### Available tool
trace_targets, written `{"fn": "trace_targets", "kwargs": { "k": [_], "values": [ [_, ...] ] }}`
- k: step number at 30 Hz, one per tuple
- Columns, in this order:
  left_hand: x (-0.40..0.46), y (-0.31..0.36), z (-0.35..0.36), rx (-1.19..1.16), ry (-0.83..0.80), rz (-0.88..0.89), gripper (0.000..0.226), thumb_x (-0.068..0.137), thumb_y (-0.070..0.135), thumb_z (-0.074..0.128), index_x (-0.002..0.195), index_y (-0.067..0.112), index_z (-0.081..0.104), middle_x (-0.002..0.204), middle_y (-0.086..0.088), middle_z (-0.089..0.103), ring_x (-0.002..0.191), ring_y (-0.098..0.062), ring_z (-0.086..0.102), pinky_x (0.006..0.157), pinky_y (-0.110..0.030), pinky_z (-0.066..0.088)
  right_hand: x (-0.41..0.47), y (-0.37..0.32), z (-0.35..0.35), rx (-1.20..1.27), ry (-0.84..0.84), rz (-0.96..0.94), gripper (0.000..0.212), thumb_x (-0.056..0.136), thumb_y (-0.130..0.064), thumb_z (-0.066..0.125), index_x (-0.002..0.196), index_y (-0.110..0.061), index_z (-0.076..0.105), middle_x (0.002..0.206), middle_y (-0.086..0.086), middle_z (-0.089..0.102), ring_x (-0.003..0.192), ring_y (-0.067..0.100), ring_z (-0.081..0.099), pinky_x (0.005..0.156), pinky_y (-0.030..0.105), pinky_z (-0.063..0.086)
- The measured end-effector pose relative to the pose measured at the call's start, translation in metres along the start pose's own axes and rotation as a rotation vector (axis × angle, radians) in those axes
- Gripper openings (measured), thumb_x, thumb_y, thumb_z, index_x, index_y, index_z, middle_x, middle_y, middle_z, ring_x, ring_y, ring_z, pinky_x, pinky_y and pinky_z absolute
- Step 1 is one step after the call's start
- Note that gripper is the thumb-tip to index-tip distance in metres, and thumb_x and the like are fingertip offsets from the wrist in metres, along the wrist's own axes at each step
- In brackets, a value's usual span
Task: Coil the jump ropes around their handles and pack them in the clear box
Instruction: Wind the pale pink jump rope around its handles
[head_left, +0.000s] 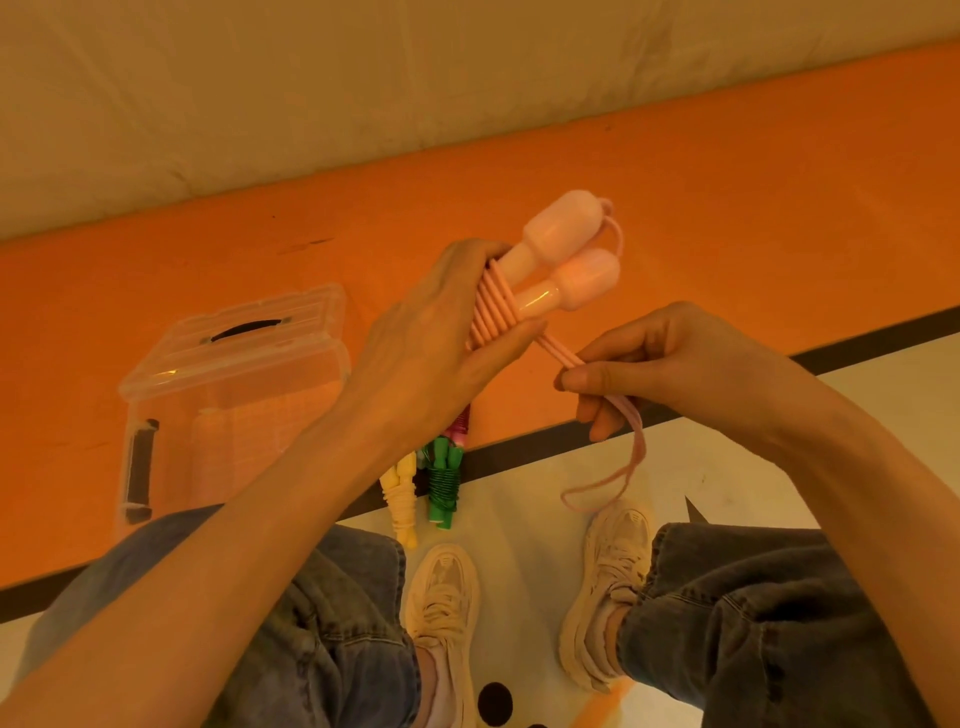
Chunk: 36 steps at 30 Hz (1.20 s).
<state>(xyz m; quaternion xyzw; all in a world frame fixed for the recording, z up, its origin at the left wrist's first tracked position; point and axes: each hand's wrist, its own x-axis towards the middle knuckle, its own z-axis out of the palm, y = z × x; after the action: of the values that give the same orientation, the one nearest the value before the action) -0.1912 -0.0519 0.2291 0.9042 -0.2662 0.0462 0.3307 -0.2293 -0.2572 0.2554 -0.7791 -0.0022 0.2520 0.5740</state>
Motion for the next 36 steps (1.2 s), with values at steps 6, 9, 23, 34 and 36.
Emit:
{"fn": "trace_targets", "kwargs": {
  "k": [6, 9, 23, 34, 36],
  "values": [
    [0.002, -0.011, -0.005, 0.025, -0.066, -0.066, 0.056, 0.090, 0.050, 0.053, 0.136, 0.025, 0.033, 0.108, 0.015, 0.040, 0.080, 0.013, 0.044, 0.058, -0.009, 0.034, -0.010, -0.007, -0.010, -0.004, 0.064, -0.001, 0.030, 0.071, -0.029, 0.064, 0.088, -0.008, 0.075, 0.073, 0.009, 0.073, 0.063, 0.019, 0.070, 0.058, 0.017, 0.054],
    [0.002, -0.011, -0.004, 0.095, -0.095, -0.064, 0.058, 0.089, 0.049, 0.054, 0.137, 0.025, 0.031, 0.109, 0.017, 0.035, 0.077, 0.011, 0.043, 0.055, -0.012, 0.033, -0.013, -0.009, -0.014, -0.021, 0.059, -0.036, 0.026, 0.074, -0.029, 0.064, 0.087, -0.009, 0.075, 0.070, 0.009, 0.071, 0.061, 0.021, 0.069, 0.057, 0.018, 0.054],
    [0.002, -0.001, 0.003, 0.241, -0.088, 0.043, 0.078, 0.081, 0.066, 0.035, 0.145, 0.021, 0.033, 0.125, -0.001, 0.052, 0.091, -0.020, 0.058, 0.062, -0.034, 0.046, -0.013, -0.013, -0.005, 0.048, -0.017, -0.195, 0.022, 0.080, -0.025, 0.062, 0.085, -0.008, 0.075, 0.058, 0.003, 0.063, 0.052, 0.017, 0.058, 0.055, 0.022, 0.049],
    [-0.002, 0.003, 0.005, 0.251, -0.065, 0.020, 0.056, 0.084, 0.058, 0.041, 0.130, 0.026, 0.047, 0.115, 0.007, 0.057, 0.078, -0.009, 0.051, 0.060, -0.032, 0.043, -0.017, -0.014, -0.012, -0.083, -0.034, -0.207, 0.032, 0.072, -0.039, 0.065, 0.091, -0.017, 0.077, 0.060, 0.003, 0.064, 0.050, 0.015, 0.055, 0.053, 0.026, 0.051],
    [-0.003, 0.000, 0.006, 0.264, -0.051, 0.014, 0.055, 0.084, 0.059, 0.043, 0.129, 0.028, 0.047, 0.113, 0.008, 0.057, 0.074, -0.002, 0.040, 0.058, -0.030, 0.042, -0.018, -0.012, -0.024, -0.156, 0.009, -0.173, 0.028, 0.066, -0.036, 0.070, 0.090, -0.024, 0.076, 0.063, 0.002, 0.067, 0.051, 0.011, 0.057, 0.050, 0.018, 0.049]
  ]
}}
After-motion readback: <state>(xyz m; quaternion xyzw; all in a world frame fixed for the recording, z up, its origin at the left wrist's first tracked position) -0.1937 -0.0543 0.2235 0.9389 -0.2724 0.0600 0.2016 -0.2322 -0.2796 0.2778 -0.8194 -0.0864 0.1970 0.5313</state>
